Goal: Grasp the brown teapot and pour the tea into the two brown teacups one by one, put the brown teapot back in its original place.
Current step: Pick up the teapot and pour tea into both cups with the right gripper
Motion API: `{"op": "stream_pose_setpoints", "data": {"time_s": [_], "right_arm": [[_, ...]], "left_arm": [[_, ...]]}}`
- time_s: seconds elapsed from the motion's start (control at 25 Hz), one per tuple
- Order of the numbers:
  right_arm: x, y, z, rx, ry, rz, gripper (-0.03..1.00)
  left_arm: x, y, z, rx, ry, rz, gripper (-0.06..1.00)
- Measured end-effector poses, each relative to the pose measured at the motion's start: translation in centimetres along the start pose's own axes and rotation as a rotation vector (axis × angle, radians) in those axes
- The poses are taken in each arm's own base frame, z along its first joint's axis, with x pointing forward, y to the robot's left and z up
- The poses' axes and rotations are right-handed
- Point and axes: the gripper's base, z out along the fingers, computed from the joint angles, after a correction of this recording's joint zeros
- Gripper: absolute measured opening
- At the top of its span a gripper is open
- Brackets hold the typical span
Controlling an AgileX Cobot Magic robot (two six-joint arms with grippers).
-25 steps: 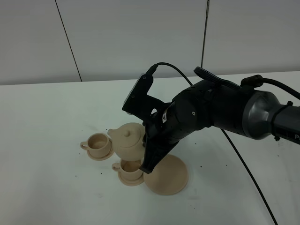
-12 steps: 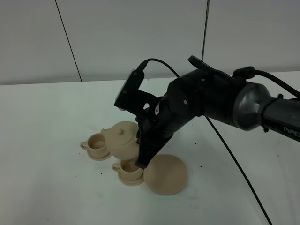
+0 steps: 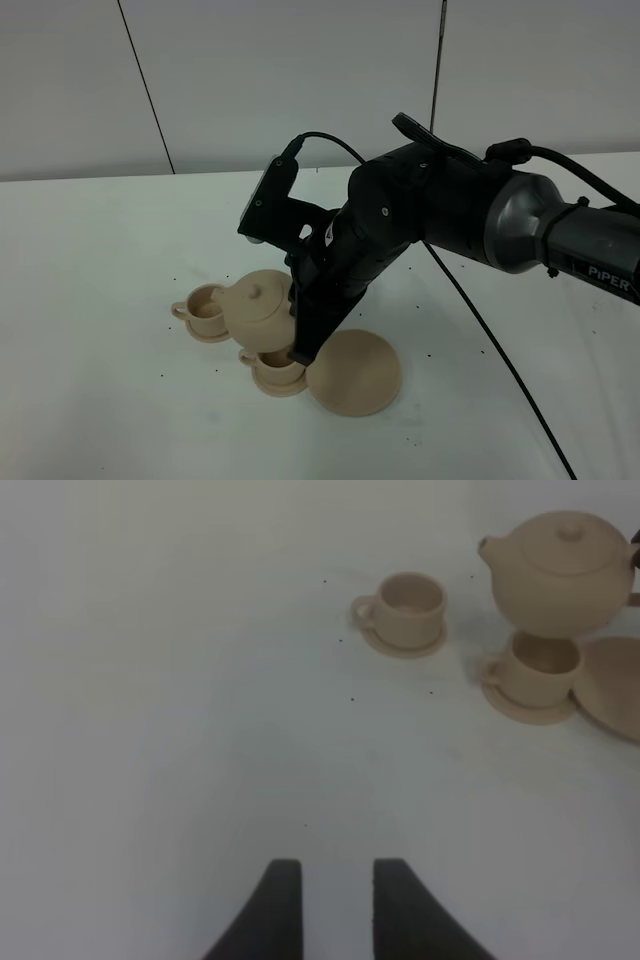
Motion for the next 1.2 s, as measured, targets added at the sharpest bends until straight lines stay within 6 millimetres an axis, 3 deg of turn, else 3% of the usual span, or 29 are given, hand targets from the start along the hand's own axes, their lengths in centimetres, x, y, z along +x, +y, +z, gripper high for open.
{"op": "stream_pose_setpoints", "data": {"time_s": [1.2], "right_arm": [[-1.2,-0.5,-1.3,0.005,-0.016,-0.071,0.10]], "left_arm": [[0.0,0.0,0.0,0.000,0.000,0.000,0.24]]}}
